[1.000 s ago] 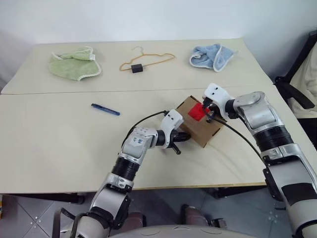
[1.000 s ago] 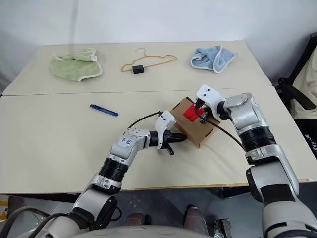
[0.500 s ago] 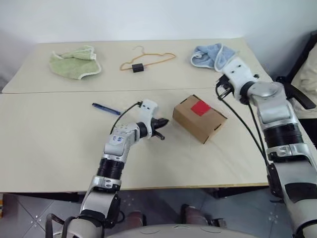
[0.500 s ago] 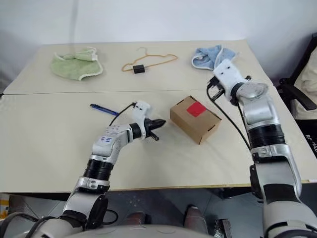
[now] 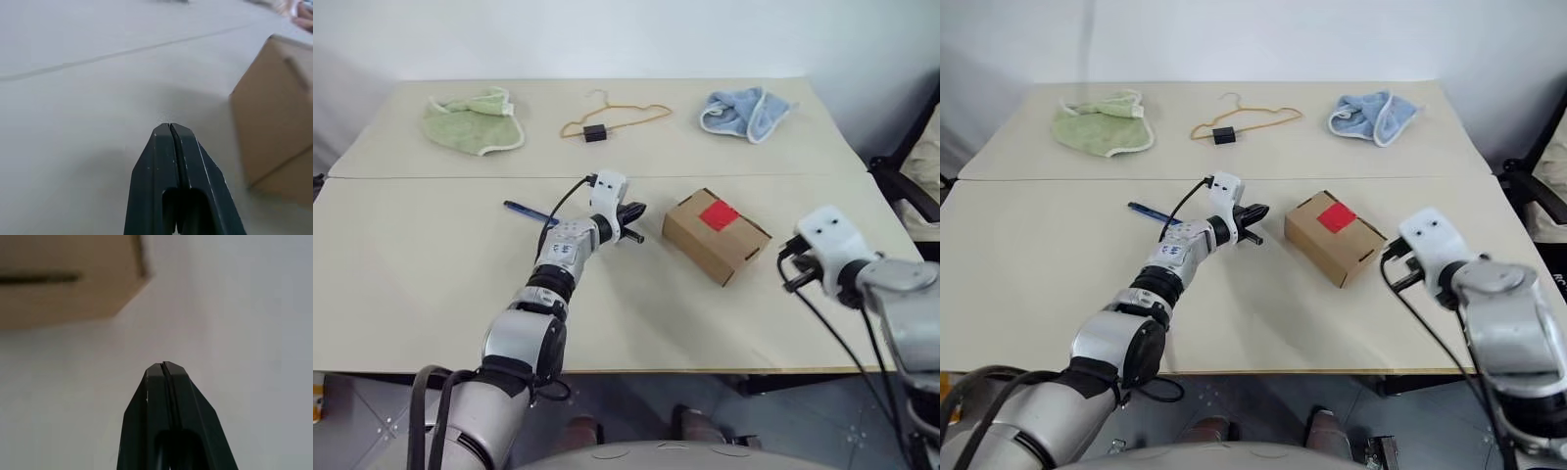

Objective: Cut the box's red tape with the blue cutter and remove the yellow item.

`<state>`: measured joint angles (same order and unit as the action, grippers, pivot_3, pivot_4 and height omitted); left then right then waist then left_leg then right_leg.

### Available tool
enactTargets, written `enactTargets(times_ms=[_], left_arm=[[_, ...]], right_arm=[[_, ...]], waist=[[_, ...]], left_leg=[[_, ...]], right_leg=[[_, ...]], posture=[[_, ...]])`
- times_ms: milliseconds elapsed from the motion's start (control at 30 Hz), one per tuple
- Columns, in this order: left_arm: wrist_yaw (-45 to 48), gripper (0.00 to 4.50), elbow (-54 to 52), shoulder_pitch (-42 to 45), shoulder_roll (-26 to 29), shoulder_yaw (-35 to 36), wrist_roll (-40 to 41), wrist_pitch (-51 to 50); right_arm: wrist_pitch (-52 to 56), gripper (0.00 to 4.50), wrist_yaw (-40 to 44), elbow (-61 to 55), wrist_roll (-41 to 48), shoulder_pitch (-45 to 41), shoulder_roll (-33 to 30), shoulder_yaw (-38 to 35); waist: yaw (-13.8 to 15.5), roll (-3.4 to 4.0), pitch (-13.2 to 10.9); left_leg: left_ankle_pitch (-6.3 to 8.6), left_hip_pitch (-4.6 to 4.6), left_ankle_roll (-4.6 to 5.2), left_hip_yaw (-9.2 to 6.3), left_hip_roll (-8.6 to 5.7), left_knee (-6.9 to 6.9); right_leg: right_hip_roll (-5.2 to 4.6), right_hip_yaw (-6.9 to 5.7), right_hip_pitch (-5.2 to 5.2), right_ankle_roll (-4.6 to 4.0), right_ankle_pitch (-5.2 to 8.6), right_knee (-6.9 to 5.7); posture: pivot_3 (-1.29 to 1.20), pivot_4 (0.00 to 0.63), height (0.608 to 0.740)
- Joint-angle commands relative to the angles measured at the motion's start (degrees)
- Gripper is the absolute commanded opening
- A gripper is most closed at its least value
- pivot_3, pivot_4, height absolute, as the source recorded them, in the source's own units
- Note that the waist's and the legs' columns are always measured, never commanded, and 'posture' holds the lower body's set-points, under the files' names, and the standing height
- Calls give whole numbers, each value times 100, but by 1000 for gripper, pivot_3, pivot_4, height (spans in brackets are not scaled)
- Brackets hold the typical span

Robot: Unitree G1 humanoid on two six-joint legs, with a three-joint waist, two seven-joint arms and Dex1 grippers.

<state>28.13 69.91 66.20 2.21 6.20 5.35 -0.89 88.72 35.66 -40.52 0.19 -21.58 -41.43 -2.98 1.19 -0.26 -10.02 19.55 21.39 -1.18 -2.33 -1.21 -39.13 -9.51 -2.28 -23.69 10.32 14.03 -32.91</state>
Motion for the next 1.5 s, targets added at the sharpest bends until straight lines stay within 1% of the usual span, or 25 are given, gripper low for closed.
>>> enactTargets(times_ms=[33, 133, 333, 633, 867, 1100, 1367, 1500], left_arm=[[277, 12, 344, 344, -133, 80, -5, 273], [711, 12, 486, 510, -240, -4, -95, 244], [1272, 12, 513, 549, -222, -56, -204, 146], [2009, 12, 363, 419, -95, -231, -323, -99], [2552, 12, 122, 301, 35, -405, -376, -349], [2930, 12, -311, 97, 210, -606, -402, -658], [3364, 12, -1116, -266, 570, -951, -406, -1229], [3492, 12, -1709, -544, 681, -1095, -332, -1608]], right_arm=[[364, 0, -349, -432, 124, -76, 319, -177], [378, 0, -616, -394, 188, -121, 619, -136], [378, 0, -892, -432, 406, -178, 939, -170], [378, 0, -1033, -652, 900, -64, 1089, -121], [378, 0, -1062, -873, 1331, 68, 1026, -95], [378, 0, -1007, -1178, 1941, 172, 723, -262], [378, 0, -1075, -1299, 2597, 361, 417, -416], [378, 0, -1197, -1197, 2689, 408, 307, -460]], waist=[[15, 0, 0], [16, 0, 0], [14, 0, 0], [11, 1, 0], [11, 1, 0], [11, 0, 0], [8, 0, 0], [12, 0, 0]], left_leg=[[0, 0, 0, 0, 0, 0], [0, -1, 0, -1, 0, 0], [0, -1, 0, -1, -1, 0], [0, -2, 1, -1, 0, 1], [1, -3, 2, -2, 0, 1], [1, -3, 3, -2, 0, 1], [2, -4, 4, -3, 1, 1], [2, -4, 4, -3, 1, 1]], right_leg=[[0, 0, 0, 0, 0, -2], [0, 0, 0, 0, 0, -3], [0, 0, 0, 0, 0, -4], [0, 0, 0, 0, 0, -6], [0, 0, 0, 0, 0, -7], [0, 0, 0, 0, 0, -8], [0, 0, 1, -1, 0, -8], [0, 0, 1, -1, 1, -9]], posture=[[0, 150, 740], [0, 150, 740], [0, 150, 740], [0, 150, 740], [0, 150, 740], [0, 150, 740], [0, 150, 740], [0, 150, 740]])
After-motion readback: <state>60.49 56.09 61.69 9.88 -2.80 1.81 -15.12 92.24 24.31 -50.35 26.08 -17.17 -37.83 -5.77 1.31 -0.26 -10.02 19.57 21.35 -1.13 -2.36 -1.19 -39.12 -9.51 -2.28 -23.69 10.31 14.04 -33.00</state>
